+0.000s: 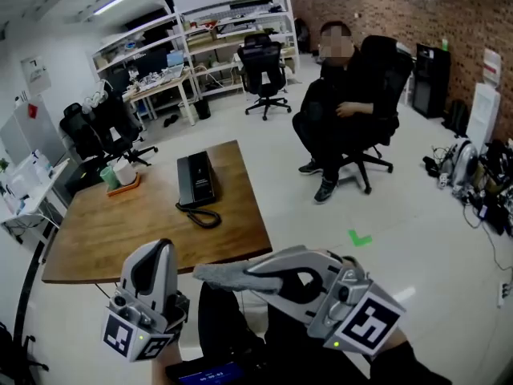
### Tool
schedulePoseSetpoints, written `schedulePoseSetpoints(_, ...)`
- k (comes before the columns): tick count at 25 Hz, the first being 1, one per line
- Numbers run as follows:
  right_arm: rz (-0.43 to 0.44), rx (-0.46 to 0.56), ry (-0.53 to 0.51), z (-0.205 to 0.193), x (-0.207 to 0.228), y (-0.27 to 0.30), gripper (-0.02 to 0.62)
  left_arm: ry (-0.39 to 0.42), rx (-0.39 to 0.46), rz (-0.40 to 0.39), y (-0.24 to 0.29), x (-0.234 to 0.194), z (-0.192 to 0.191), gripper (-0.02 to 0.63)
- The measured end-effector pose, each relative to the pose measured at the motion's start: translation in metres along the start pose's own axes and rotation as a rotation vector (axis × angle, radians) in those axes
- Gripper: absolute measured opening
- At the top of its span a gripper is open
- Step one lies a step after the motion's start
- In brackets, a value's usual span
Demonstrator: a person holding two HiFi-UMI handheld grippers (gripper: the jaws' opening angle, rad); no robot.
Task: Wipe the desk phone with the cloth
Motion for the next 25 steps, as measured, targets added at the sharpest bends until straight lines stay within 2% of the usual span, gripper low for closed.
schedulePoseSetpoints(5, -0.016, -0.073, 0.032, -0.046, 0.029, 0.035, 0.025, -0.019, -0.062, 0.050, 0.004, -0.078, -0.042, -0.008)
schedulePoseSetpoints(10, -0.029, -0.144, -0.006, -0.099, 0.072, 0.091, 0.025, -0.055, -0.166, 0.115, 0.008, -0.169, -0.099, -0.009)
schedulePoseSetpoints(14, -0.053, -0.359, 0.066, -0.162, 0.114, 0.139, 0.025, -0.117, -0.291, 0.183, 0.018, -0.248, -0.160, -0.008)
schedulePoseSetpoints(19, 0.023, -0.614, 0.015, -0.241, 0.160, 0.219, 0.025, -0.157, -0.481, 0.230, 0.033, -0.317, -0.226, -0.008)
schedulePoseSetpoints(22, 0.054, -0.750, -0.071, -0.283, 0.178, 0.271, 0.025, -0.193, -0.516, 0.235, 0.034, -0.332, -0.251, -0.008)
schedulePoseSetpoints(25, 0.056, -0.823, -0.099, -0.316, 0.196, 0.317, 0.025, -0.181, -0.495, 0.237, 0.036, -0.336, -0.255, -0.008)
Point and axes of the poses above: the fingertips, and each gripper's own axes: y forward along the fingers, x to its right, z out of its top, the point moved 10 cm from there along -y, backward along the fingers
